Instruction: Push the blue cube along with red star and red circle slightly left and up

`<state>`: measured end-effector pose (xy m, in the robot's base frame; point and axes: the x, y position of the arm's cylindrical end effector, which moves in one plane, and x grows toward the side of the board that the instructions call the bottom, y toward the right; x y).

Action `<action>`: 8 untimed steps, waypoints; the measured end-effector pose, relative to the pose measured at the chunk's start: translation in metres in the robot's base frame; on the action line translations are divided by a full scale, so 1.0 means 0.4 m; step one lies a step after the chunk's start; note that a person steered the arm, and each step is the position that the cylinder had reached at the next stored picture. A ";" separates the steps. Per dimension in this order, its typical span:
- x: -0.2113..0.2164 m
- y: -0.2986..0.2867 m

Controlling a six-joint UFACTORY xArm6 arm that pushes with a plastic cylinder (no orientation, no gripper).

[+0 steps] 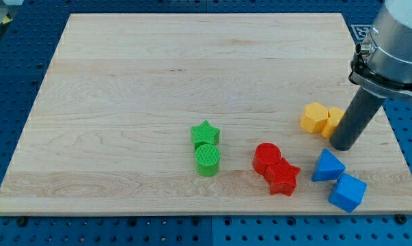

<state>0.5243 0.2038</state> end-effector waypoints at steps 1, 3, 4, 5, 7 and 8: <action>0.000 0.036; 0.069 0.115; 0.217 0.114; 0.236 0.111; 0.235 0.042; 0.236 -0.002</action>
<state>0.6189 0.2029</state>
